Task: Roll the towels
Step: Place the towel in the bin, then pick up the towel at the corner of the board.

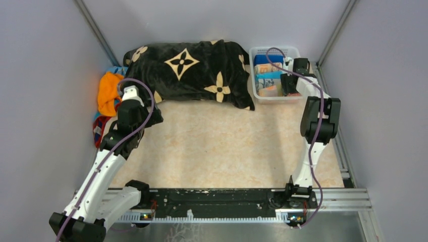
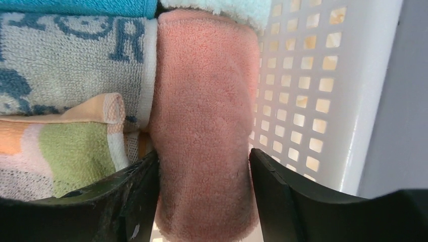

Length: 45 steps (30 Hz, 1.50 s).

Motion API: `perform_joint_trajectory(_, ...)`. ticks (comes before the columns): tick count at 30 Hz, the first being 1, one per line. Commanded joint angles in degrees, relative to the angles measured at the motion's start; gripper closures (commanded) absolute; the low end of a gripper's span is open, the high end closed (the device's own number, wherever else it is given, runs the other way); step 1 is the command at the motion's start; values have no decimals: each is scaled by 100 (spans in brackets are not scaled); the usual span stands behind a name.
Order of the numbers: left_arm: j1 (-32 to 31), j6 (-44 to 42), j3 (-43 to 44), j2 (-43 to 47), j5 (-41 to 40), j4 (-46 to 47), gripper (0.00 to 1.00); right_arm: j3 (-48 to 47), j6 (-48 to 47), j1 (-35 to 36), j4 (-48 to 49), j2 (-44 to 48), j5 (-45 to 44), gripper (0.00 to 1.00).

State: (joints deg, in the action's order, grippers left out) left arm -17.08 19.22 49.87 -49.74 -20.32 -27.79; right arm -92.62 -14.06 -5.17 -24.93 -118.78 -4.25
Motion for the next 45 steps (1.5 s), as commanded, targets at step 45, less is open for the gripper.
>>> perform_joint_trajectory(45, 4088, 1750, 306, -3140, 601, 2711, 7, 4812, 3006, 1712, 2480, 6265, 1241, 16)
